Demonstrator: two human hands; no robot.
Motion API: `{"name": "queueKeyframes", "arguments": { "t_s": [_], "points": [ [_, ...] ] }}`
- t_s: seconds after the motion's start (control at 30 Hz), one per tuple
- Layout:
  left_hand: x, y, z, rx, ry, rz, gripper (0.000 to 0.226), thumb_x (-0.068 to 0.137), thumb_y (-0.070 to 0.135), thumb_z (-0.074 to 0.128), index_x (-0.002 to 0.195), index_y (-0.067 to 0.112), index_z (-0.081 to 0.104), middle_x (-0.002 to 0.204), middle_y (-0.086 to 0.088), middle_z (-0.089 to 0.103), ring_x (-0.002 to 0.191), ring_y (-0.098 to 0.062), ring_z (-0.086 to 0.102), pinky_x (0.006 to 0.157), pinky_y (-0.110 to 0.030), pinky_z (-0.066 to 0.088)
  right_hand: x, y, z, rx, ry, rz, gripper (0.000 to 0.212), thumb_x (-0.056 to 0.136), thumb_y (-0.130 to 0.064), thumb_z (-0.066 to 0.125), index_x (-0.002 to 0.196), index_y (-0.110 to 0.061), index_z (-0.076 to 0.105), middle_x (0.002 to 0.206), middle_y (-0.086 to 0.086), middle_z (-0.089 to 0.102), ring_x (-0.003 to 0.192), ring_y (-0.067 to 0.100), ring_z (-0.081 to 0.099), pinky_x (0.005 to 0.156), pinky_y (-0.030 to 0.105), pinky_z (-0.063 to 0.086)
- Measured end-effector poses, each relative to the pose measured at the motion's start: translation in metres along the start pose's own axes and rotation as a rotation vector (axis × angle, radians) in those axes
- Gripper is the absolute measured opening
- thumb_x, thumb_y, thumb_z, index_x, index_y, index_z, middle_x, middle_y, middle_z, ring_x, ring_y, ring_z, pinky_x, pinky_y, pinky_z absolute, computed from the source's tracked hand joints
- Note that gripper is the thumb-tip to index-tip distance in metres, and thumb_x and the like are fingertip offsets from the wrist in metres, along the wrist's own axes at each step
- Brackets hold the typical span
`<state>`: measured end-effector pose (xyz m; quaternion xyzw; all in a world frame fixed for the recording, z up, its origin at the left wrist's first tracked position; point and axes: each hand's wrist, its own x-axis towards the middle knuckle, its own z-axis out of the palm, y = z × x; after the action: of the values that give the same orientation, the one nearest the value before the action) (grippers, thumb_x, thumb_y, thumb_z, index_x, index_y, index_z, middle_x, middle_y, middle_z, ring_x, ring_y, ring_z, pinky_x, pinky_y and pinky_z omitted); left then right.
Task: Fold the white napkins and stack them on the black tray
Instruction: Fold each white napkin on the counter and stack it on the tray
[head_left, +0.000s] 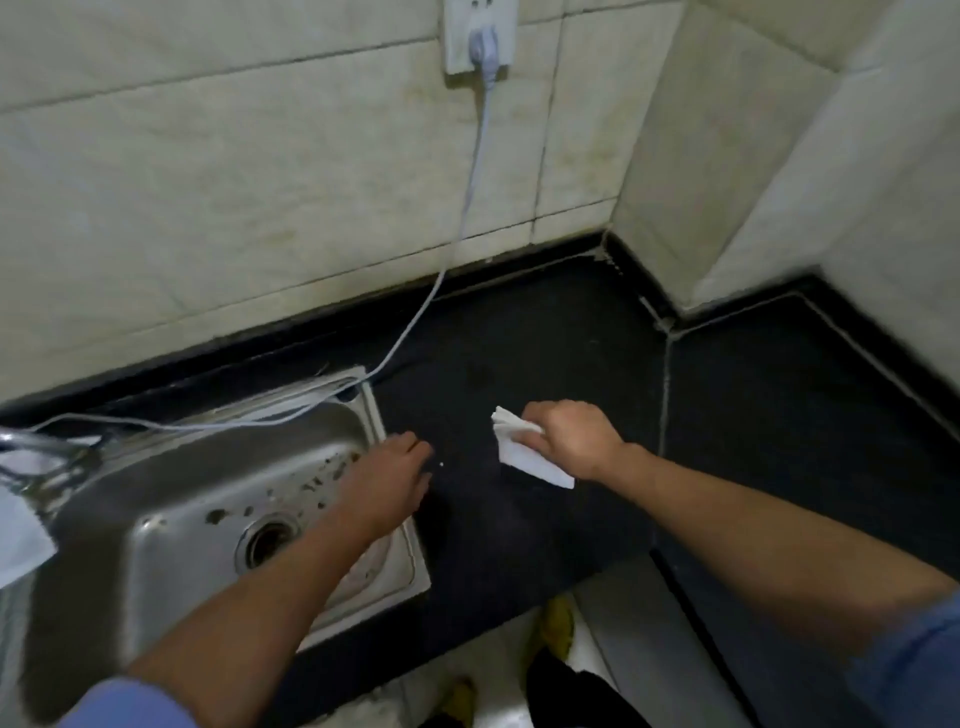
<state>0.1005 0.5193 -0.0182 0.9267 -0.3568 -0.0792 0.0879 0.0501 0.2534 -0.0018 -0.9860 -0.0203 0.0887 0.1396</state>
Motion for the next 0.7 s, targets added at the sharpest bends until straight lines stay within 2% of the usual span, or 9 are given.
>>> {"name": "queueKeyframes", "arguments": {
  "t_s": [0.1, 0.3, 0.5, 0.7],
  "points": [
    [0.019, 0.017, -0.016, 0.063, -0.023, 0.186, 0.023, 0.088, 0.025, 0.058, 0.108, 0.013, 0.062, 0.101, -0.006, 0.062, 0.092, -0.029, 0.061, 0.077, -0.037, 0.049, -0.049, 0.001, -0.009, -0.034, 0.097, 0.101, 0.038, 0.097, -0.053, 0.042, 0.101, -0.019, 0.058, 0.101, -0.001, 0.062, 0.091, 0.024, 0.061, 0.067, 0.033, 0.038],
    [0.034, 0.092, -0.028, 0.103, -0.107, 0.506, 0.022, 0.094, 0.028, 0.047, 0.111, 0.016, 0.056, 0.108, -0.004, 0.061, 0.095, -0.025, 0.060, 0.078, -0.039, 0.050, -0.186, -0.004, -0.013, -0.053, 0.207, 0.381, 0.041, 0.097, -0.055, 0.038, 0.099, -0.019, 0.056, 0.098, -0.003, 0.062, 0.088, 0.023, 0.061, 0.067, 0.035, 0.043],
    [0.010, 0.234, -0.021, 0.148, -0.113, 0.874, 0.023, 0.094, 0.029, 0.047, 0.112, 0.019, 0.057, 0.110, -0.003, 0.062, 0.098, -0.025, 0.061, 0.079, -0.037, 0.050, -0.353, -0.010, -0.003, -0.107, 0.334, 0.703, 0.035, 0.097, -0.054, 0.037, 0.108, -0.026, 0.055, 0.100, -0.005, 0.064, 0.089, 0.024, 0.062, 0.067, 0.035, 0.045],
    [-0.074, 0.400, -0.003, 0.199, -0.106, 1.217, 0.025, 0.094, 0.030, 0.045, 0.114, 0.018, 0.055, 0.112, -0.003, 0.062, 0.100, -0.026, 0.060, 0.080, -0.038, 0.050, -0.546, -0.042, 0.020, -0.163, 0.406, 1.054, 0.033, 0.097, -0.052, 0.037, 0.108, -0.027, 0.055, 0.100, -0.006, 0.064, 0.089, 0.024, 0.062, 0.065, 0.034, 0.043]
  ]
}}
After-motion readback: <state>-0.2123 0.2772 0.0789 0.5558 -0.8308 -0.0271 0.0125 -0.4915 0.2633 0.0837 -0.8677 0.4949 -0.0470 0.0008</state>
